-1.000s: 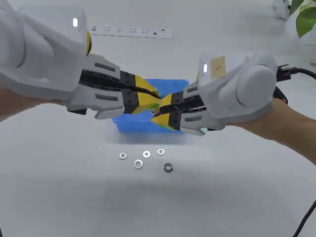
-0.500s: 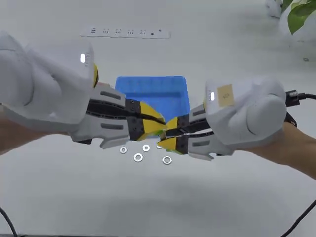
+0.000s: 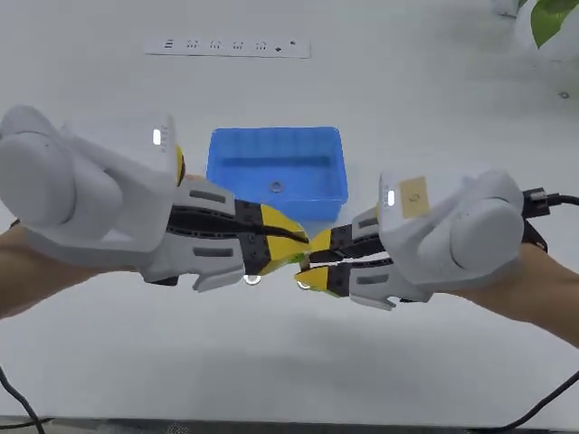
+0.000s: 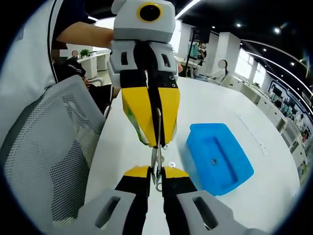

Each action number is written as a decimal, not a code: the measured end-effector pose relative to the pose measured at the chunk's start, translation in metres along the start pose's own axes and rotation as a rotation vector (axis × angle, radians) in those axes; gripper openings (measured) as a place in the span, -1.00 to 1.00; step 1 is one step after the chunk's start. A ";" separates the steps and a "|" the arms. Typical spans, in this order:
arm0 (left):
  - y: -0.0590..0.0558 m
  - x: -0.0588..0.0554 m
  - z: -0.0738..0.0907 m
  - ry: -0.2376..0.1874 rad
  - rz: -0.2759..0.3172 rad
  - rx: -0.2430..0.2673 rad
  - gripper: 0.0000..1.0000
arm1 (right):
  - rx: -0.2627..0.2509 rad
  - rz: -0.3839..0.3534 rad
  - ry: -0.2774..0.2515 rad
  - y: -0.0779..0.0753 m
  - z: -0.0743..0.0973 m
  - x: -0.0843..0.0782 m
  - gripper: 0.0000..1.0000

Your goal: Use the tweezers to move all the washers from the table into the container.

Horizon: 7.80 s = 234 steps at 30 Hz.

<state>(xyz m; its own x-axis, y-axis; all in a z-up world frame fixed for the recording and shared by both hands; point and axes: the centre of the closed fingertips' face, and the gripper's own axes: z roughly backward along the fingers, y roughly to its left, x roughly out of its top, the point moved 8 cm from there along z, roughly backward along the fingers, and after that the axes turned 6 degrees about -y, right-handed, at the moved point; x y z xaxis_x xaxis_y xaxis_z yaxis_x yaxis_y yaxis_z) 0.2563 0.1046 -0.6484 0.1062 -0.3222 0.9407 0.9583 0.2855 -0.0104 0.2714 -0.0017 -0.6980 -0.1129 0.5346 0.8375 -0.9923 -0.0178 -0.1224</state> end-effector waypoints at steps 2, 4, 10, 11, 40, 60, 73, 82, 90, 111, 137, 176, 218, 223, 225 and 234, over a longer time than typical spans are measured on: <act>0.001 -0.002 -0.002 0.003 0.000 -0.002 -0.89 | -0.001 -0.006 0.004 -0.001 -0.001 -0.003 -0.81; 0.002 -0.004 -0.003 0.003 -0.001 -0.004 -0.89 | 0.000 -0.012 0.003 -0.001 -0.002 -0.005 -0.81; 0.006 -0.010 -0.006 0.008 0.015 -0.002 -0.89 | 0.006 -0.021 0.008 -0.004 -0.006 -0.010 -0.81; 0.008 -0.011 -0.007 0.008 0.019 -0.003 -0.89 | 0.004 -0.020 0.008 -0.005 -0.007 -0.011 -0.81; 0.016 -0.026 -0.018 0.044 0.068 -0.019 -0.88 | 0.003 -0.064 0.027 -0.007 -0.017 -0.027 -0.77; 0.014 -0.025 -0.020 0.050 0.082 -0.024 -0.88 | 0.006 -0.073 0.041 -0.006 -0.019 -0.029 -0.81; 0.016 -0.006 -0.005 0.035 0.094 0.002 -0.88 | -0.028 -0.058 0.008 -0.010 -0.011 -0.009 -0.80; 0.015 0.009 0.007 0.020 0.097 0.016 -0.87 | -0.056 -0.051 0.002 -0.010 -0.004 0.010 -0.80; 0.018 0.023 0.017 0.000 0.095 0.032 -0.87 | -0.065 -0.025 -0.003 -0.014 0.001 0.026 -0.80; 0.049 0.049 0.026 -0.039 0.059 0.067 -0.87 | -0.111 0.020 -0.037 -0.053 0.005 0.051 -0.80; 0.112 0.031 0.012 -0.039 0.054 0.083 -0.87 | -0.130 0.030 -0.034 -0.109 -0.016 0.034 -0.80; 0.142 -0.020 -0.030 0.025 0.133 0.038 -0.87 | -0.088 -0.066 0.041 -0.130 -0.043 -0.027 -0.78; 0.064 0.040 0.022 -0.063 -0.040 0.104 -0.88 | -0.126 0.064 -0.063 -0.069 -0.001 0.044 -0.77; 0.047 0.037 0.027 -0.054 -0.049 0.105 -0.88 | -0.124 0.061 -0.072 -0.055 -0.002 0.045 -0.77; 0.044 0.036 0.027 -0.046 -0.058 0.116 -0.88 | -0.108 0.059 -0.072 -0.050 -0.004 0.044 -0.77; 0.027 0.037 0.031 -0.004 -0.099 0.051 -0.88 | -0.098 0.091 -0.075 -0.033 -0.006 0.045 -0.77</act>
<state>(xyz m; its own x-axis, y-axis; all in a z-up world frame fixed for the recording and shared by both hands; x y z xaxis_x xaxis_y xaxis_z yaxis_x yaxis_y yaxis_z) 0.2780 0.1280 -0.6035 0.0106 -0.3474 0.9376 0.9492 0.2983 0.0998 0.2995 0.0283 -0.6592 -0.2092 0.4699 0.8576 -0.9686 0.0209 -0.2478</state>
